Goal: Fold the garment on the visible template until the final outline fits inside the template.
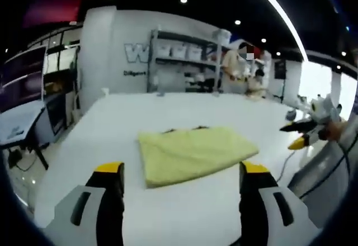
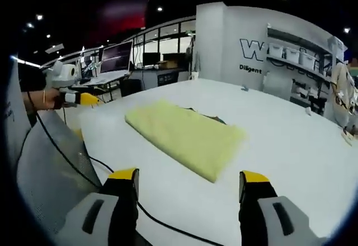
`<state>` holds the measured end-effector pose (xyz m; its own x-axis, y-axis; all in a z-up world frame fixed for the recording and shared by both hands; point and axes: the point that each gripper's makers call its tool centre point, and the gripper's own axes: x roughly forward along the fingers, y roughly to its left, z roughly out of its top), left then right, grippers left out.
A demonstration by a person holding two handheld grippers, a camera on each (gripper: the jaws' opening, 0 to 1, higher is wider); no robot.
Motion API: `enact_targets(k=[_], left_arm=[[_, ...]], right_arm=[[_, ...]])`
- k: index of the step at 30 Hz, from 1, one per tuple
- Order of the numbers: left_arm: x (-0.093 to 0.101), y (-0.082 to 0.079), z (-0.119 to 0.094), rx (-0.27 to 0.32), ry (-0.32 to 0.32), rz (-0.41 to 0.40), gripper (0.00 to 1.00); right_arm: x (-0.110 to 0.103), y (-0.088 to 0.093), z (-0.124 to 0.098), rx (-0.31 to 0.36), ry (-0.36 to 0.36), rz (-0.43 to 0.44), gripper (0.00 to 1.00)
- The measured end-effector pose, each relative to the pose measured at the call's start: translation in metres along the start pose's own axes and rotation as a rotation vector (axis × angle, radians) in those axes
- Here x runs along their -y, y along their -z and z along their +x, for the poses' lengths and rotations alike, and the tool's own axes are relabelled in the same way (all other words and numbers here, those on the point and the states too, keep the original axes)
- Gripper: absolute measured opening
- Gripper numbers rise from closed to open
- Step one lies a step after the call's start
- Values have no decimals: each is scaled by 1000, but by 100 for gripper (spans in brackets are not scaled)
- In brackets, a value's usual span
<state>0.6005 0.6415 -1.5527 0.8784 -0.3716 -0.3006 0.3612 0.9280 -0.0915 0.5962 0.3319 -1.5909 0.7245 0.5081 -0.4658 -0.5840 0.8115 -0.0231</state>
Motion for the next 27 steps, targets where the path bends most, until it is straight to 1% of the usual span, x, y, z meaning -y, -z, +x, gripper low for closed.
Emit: enact_targets(k=[1, 2, 5, 8, 11, 12, 15, 18, 22, 27], left_arm=[[-3, 4, 1, -11, -6, -23, 77], [-7, 6, 1, -19, -9, -26, 76], [-7, 4, 1, -3, -4, -33, 77], [-5, 14, 4, -47, 22, -3, 76], [-1, 13, 4, -47, 30, 3, 76], [0, 14, 3, -50, 42, 0, 76], [2, 15, 4, -62, 42, -3, 76], [4, 17, 4, -77, 44, 17, 76], [-1, 19, 3, -81, 37, 32, 75], [-4, 21, 4, -78, 38, 14, 73]], right_arm=[[0, 2, 1, -5, -3, -9, 71], [0, 2, 1, -8, -4, -8, 71], [-1, 4, 1, -17, -3, 2, 71], [2, 4, 0, -14, 13, 16, 71], [3, 5, -1, -19, 16, 25, 70], [3, 6, -1, -21, 16, 29, 69], [4, 4, -2, -12, 21, 30, 68], [5, 3, -3, -4, 25, 32, 68], [5, 5, -2, -8, 16, 54, 67], [3, 6, -2, -16, 9, 54, 66]])
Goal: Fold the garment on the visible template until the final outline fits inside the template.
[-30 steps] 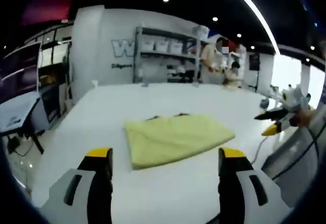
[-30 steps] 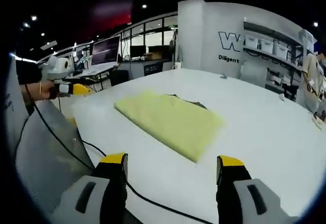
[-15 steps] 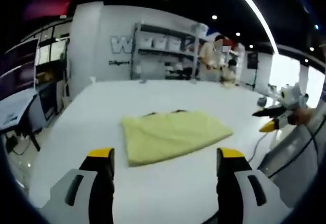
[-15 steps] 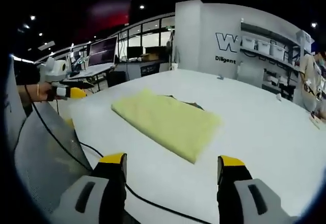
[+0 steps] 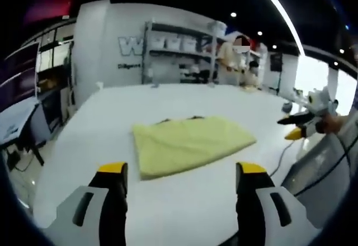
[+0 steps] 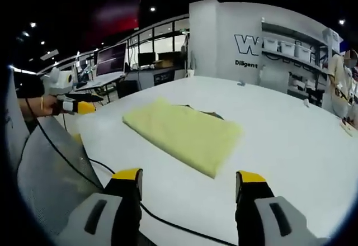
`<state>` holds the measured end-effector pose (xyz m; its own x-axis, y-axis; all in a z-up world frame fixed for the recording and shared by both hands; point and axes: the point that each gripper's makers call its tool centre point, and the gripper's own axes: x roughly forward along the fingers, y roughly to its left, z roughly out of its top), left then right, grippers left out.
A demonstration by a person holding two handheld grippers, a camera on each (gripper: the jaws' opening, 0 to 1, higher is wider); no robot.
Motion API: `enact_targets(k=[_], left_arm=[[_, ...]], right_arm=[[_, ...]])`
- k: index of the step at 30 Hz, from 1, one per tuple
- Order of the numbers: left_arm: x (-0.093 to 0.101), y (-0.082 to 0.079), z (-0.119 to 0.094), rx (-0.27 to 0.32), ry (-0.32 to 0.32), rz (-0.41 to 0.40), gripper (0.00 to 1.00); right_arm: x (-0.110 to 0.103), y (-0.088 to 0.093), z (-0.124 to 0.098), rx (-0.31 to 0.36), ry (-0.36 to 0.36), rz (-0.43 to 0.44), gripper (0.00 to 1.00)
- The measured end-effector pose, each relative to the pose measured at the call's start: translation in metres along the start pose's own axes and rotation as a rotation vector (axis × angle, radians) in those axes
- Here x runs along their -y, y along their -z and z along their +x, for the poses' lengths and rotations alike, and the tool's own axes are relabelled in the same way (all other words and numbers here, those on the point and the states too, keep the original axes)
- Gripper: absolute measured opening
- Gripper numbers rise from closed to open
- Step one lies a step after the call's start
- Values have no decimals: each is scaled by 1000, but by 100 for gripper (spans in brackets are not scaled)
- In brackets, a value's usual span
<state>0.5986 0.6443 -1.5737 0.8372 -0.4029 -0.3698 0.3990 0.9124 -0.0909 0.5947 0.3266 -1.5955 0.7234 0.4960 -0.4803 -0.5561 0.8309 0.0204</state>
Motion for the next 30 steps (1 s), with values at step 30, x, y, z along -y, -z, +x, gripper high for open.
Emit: enact_targets(k=[30], left_arm=[[1, -8, 0, 51, -22, 32, 80]], right_arm=[[15, -3, -4, 41, 63, 39, 70]])
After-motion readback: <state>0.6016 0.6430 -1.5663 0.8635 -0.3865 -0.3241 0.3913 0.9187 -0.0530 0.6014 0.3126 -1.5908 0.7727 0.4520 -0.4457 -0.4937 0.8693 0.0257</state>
